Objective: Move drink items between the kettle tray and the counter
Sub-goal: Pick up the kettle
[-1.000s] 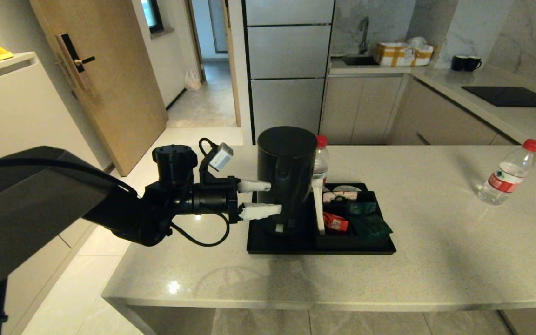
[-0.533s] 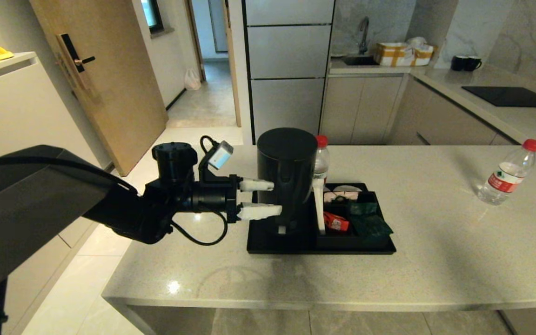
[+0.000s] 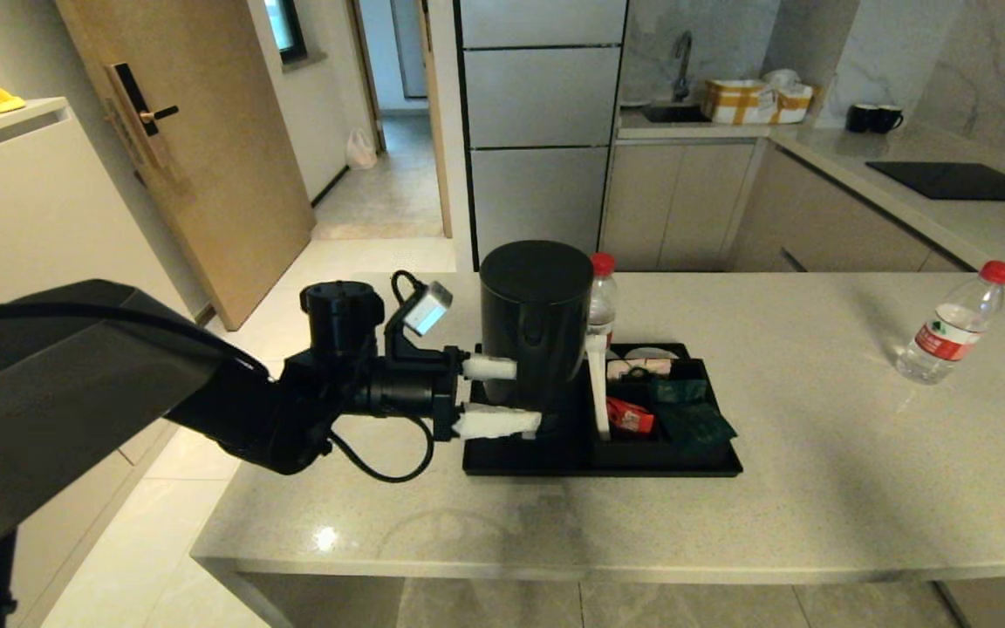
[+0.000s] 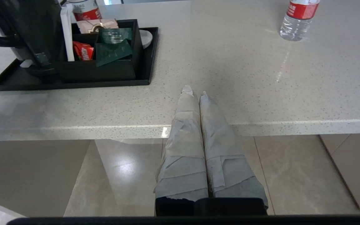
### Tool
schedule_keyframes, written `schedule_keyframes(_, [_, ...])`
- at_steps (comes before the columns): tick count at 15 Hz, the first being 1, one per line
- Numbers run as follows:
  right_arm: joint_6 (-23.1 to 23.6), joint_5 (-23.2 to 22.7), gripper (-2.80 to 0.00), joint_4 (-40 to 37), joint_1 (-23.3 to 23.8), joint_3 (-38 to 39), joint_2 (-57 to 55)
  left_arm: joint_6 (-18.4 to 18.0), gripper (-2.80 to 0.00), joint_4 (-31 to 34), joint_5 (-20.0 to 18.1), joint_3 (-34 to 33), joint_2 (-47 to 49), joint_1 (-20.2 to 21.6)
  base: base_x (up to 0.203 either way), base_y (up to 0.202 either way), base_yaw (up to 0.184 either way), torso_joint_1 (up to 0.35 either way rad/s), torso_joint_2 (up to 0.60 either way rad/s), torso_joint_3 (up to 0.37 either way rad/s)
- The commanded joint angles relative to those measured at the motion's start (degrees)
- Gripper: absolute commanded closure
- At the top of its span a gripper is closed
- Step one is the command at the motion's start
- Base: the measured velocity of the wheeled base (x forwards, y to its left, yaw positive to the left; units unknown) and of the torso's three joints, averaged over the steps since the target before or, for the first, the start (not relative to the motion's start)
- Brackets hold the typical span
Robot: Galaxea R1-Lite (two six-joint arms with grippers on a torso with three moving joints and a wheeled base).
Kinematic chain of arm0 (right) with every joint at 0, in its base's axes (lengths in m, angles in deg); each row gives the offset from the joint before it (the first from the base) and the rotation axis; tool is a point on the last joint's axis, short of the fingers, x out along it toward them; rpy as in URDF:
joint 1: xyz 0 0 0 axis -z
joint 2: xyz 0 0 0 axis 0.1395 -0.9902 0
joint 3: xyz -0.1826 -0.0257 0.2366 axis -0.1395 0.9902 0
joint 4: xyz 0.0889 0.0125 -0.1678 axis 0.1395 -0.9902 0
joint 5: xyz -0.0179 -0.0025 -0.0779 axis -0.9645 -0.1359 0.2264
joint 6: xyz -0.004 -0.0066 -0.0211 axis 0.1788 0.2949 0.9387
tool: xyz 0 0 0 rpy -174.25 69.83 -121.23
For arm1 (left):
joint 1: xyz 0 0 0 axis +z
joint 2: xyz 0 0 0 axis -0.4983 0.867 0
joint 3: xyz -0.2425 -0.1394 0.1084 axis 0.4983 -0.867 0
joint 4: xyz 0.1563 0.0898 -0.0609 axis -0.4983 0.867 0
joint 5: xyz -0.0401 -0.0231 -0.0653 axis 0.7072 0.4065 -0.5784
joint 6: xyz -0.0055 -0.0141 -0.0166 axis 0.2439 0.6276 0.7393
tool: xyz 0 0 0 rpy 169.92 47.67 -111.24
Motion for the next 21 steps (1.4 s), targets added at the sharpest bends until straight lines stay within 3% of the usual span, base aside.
schedule_keyframes(1, [0.0,0.0,0.0,0.0,-0.01,0.0,0.01,0.01,-2.8,-0.21,-0.3,1.02,0.6,-1.42,0.0,0.0,0.0,0.0,0.0,0.0])
schedule_keyframes(13, [0.0,0.0,0.0,0.04,-0.01,0.0,0.01,0.0,-2.8,0.42,3.46,4.07,3.22,-8.74,0.0,0.0,0.0,0.0,0.0,0.0])
schedule_keyframes(14, [0.0,0.0,0.0,0.04,-0.01,0.0,0.01,-0.07,-2.63,0.36,4.47,4.0,3.5,-8.74,0.0,0.0,0.0,0.0,0.0,0.0])
schedule_keyframes(15, [0.0,0.0,0.0,-0.02,-0.01,0.0,0.01,-0.08,0.0,0.54,5.52,4.18,3.55,-8.74,0.0,0.0,0.0,0.0,0.0,0.0])
schedule_keyframes(21, [0.0,0.0,0.0,0.02,-0.01,0.0,0.01,-0.21,0.0,-0.19,5.56,2.33,3.59,-8.66,0.0,0.0,0.0,0.0,0.0,0.0])
